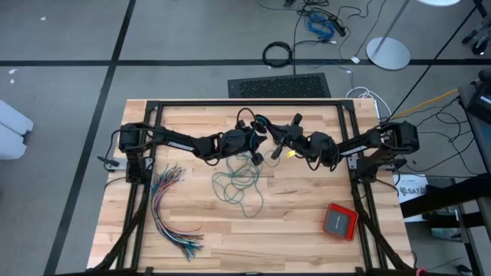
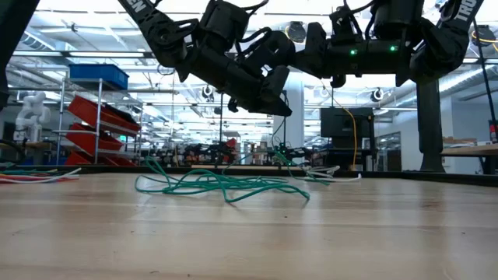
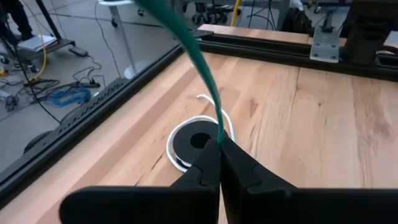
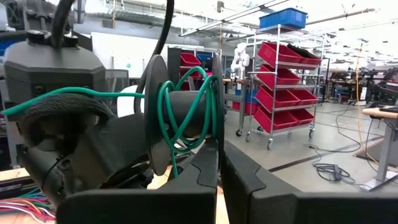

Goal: Coil cords
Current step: Coil the green wire onto the spool

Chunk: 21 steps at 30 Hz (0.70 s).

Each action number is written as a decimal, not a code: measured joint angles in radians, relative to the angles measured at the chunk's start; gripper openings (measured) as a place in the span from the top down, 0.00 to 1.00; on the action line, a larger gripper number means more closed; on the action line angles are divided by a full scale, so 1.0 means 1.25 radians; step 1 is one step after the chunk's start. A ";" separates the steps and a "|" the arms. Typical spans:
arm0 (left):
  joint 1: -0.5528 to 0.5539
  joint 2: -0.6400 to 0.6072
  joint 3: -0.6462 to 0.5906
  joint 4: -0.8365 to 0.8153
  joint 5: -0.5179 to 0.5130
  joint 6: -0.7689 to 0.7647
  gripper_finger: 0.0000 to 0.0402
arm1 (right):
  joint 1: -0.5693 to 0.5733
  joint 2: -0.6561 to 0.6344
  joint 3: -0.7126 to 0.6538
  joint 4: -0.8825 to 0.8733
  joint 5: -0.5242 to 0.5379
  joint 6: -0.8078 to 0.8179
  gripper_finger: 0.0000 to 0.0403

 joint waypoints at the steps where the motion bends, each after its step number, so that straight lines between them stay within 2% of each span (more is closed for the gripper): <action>1: -0.003 0.000 0.000 -0.001 0.000 0.001 1.00 | 0.000 0.000 0.000 -0.002 -0.001 0.000 1.00; 6: -0.021 0.000 0.000 0.007 -0.002 0.014 1.00 | 0.000 0.000 0.000 -0.010 0.000 0.000 1.00; 11: -0.033 0.000 0.000 0.007 -0.046 0.032 0.99 | 0.000 0.000 0.000 -0.010 0.001 0.000 1.00; 21: -0.031 0.000 0.000 -0.017 -0.047 0.001 0.80 | 0.000 0.000 0.000 -0.010 0.001 -0.008 1.00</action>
